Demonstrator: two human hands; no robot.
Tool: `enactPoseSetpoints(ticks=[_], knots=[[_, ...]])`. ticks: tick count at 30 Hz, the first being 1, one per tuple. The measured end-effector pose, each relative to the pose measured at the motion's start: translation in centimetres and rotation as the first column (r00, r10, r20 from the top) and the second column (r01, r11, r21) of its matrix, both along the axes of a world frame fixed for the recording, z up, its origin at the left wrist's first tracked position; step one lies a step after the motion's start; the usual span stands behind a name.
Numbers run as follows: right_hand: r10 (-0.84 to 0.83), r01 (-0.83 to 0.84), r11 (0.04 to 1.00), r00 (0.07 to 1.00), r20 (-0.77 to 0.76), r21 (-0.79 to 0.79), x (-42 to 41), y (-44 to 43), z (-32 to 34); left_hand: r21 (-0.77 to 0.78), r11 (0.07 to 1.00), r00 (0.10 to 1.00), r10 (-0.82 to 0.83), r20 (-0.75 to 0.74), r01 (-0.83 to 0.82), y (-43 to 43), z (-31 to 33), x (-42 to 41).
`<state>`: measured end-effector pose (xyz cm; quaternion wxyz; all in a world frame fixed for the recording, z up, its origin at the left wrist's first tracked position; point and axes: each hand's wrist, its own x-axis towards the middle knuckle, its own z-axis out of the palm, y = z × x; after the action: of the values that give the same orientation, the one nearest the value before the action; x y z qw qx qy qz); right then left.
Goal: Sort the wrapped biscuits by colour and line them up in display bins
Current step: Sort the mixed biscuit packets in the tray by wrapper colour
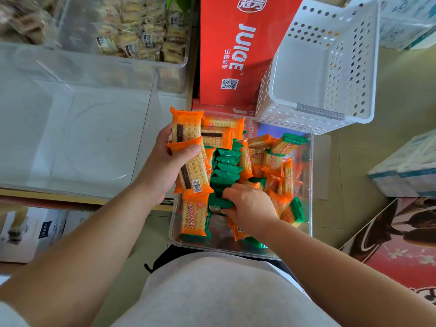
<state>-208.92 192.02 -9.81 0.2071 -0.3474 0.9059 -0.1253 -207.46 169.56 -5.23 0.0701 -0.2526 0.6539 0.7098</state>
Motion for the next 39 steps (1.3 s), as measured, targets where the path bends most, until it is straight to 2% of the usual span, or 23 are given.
enactPoseSetpoints(ticks=[5, 11, 13, 15, 16, 17, 18, 19, 21, 23, 26, 29, 32, 35, 39], knots=[[0.128, -0.094, 0.982, 0.969, -0.210, 0.161, 0.1, -0.6, -1.0, -0.016, 1.000, 1.000, -0.010, 0.000, 0.010, 0.0, -0.1, -0.1], [0.222, -0.190, 0.971, 0.939, -0.264, 0.143, -0.1, -0.4, -1.5, -0.018, 1.000, 1.000, -0.023, 0.003, 0.023, 0.0, 0.0, -0.1], [0.119, -0.120, 0.993, 0.963, -0.244, 0.011, -0.4, 0.9, -0.7, -0.015, 1.000, 1.000, -0.026, 0.005, 0.026, 0.0, -0.1, -0.1], [-0.121, 0.087, 0.981, 0.973, -0.197, -0.175, -1.1, 2.2, 0.4, -0.009, 1.000, 1.000, -0.025, 0.007, 0.025, -0.1, -0.1, -0.1], [-0.253, 0.211, 0.950, 0.953, -0.169, -0.232, -1.7, 2.7, 1.1, -0.009, 1.000, 1.000, -0.025, 0.007, 0.025, -0.1, -0.2, -0.1], [-0.363, 0.328, 0.919, 0.921, -0.140, -0.220, -2.4, 3.3, 1.3, -0.010, 1.000, 1.000, -0.026, 0.008, 0.026, -0.2, -0.2, 0.0], [-0.428, 0.414, 0.901, 0.897, -0.109, -0.130, -3.3, 3.7, 1.4, -0.011, 1.000, 1.000, -0.025, 0.009, 0.026, -0.1, -0.2, -0.1], [-0.437, 0.440, 0.897, 0.896, -0.075, 0.032, -4.1, 3.9, 1.3, -0.011, 1.000, 1.000, -0.022, 0.009, 0.022, -0.1, -0.1, -0.1], [-0.342, 0.330, 0.880, 0.939, -0.025, 0.341, -5.3, 3.7, 1.2, -0.013, 1.000, 1.000, -0.020, 0.008, 0.020, 0.0, 0.0, -0.1], [-0.289, 0.260, 0.863, 0.957, 0.001, 0.434, -5.7, 2.9, 1.5, -0.020, 0.999, 0.999, -0.031, 0.008, 0.032, 0.0, 0.1, -0.2], [-0.268, 0.226, 0.855, 0.963, 0.025, 0.468, -6.0, 1.9, 1.3, -0.020, 0.999, 0.999, -0.030, 0.012, 0.030, 0.0, 0.1, -0.2], [-0.391, 0.315, 0.862, 0.912, 0.124, 0.398, -6.3, 1.8, 1.1, -0.021, 1.000, 1.000, -0.019, 0.018, 0.019, 0.2, 0.2, -0.1], [-0.485, 0.434, 0.861, 0.858, 0.168, 0.265, -6.4, 2.2, 2.0, -0.021, 1.000, 1.000, -0.010, 0.017, 0.010, 0.2, 0.3, -0.2], [-0.543, 0.537, 0.840, 0.831, 0.122, 0.081, -6.3, 3.0, 3.2, -0.019, 1.000, 1.000, -0.017, 0.016, 0.017, 0.1, 0.4, -0.2], [-0.511, 0.492, 0.842, 0.859, -0.033, -0.220, -5.6, 4.0, 6.4, -0.015, 0.999, 0.999, -0.030, 0.013, 0.030, -0.1, 0.3, -0.1]])
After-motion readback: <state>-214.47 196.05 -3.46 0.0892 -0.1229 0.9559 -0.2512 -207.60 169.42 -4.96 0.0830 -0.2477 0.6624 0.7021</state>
